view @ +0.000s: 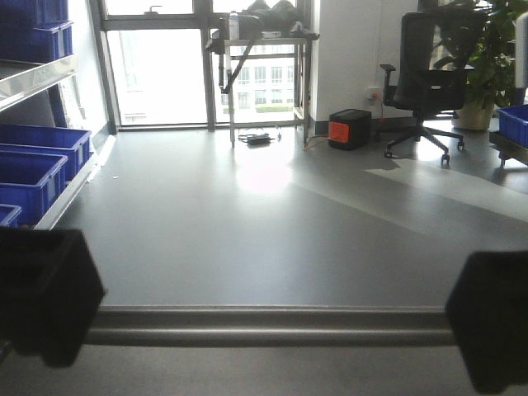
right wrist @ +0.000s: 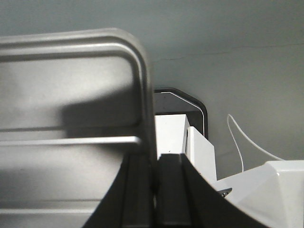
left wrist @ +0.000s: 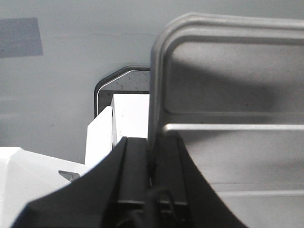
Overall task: Grab silver tray and stack on right shelf
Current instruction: 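Hold the tray in both grippers while the base turns away from the shelf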
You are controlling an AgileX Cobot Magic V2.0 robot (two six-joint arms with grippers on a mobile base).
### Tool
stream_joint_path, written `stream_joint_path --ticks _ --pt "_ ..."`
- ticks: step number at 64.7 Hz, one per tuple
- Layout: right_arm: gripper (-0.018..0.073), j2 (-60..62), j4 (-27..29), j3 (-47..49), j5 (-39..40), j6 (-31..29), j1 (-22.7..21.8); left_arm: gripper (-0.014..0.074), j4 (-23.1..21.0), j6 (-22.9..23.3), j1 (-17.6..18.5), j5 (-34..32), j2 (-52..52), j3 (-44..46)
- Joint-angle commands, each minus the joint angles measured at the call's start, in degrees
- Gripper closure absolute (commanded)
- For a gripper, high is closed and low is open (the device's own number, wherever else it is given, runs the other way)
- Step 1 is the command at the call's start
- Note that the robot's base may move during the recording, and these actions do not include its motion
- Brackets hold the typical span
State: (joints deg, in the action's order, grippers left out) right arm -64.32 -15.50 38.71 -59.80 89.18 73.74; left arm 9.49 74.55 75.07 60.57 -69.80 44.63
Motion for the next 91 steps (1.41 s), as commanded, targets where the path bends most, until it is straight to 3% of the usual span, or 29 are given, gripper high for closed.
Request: stream_joint_path --ticks 1,91 --pt "0.0503 1.17 -2.77 0.73 -15.83 0.17 -0.34 0.0697 2.28 0.05 0.14 16.22 1.24 0.62" --pt "0.0503 1.17 -2.77 0.73 -15.78 0.17 -0.41 0.0697 2.61 0.05 0.03 16.22 1.24 0.62"
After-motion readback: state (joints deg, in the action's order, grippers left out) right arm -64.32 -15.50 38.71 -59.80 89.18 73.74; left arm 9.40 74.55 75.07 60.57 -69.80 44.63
